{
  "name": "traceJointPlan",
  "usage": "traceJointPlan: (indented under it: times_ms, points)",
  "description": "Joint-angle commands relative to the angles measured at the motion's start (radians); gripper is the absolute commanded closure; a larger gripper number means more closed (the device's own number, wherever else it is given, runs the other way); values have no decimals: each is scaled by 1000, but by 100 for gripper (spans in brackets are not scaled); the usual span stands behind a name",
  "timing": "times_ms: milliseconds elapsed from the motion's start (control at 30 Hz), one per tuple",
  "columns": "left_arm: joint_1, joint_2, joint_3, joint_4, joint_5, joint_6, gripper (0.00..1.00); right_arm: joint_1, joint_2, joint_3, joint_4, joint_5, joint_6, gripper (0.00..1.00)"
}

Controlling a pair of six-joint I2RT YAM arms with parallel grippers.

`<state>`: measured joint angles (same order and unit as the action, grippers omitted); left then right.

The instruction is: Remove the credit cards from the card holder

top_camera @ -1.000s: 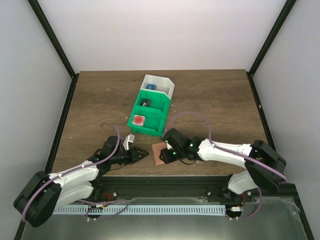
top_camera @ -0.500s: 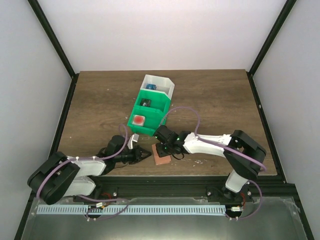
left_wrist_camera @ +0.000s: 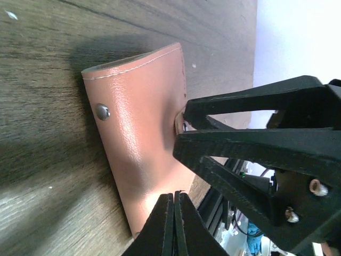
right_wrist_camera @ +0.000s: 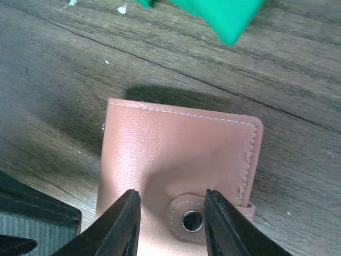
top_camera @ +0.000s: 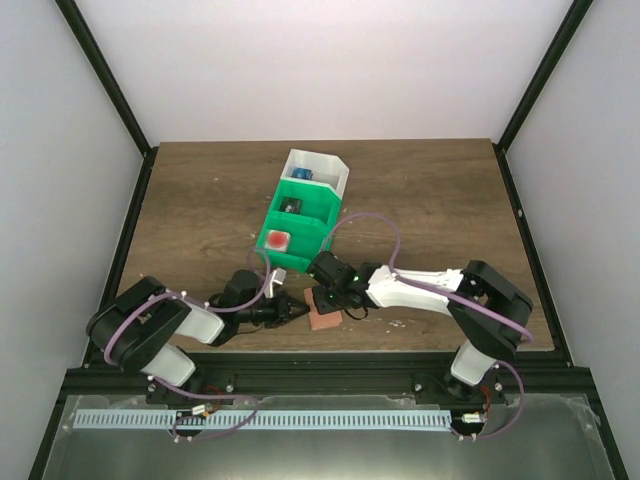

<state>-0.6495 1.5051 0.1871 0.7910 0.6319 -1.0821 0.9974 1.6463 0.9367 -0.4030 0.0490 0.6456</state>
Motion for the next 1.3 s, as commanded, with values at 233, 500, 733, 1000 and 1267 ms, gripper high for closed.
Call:
traceJointPlan:
  times_ms: [233,500,733,1000,1267]
  points:
    - [-24,138,20,133,8,-5,100,7,-31,7,-67,61,11,65]
    - [-26,176,14,147,8,-2,100,17,2,-3,-45,45,-3,65]
    - [-27,194,11,159,12,0,100,19,-3,2,-81,101,-3,65]
    - [-26,198,3,155,12,10,100,19,-35,1,-116,167,2,75]
    - [-25,199,8,130,11,25,100,18,-53,-4,-128,188,3,81]
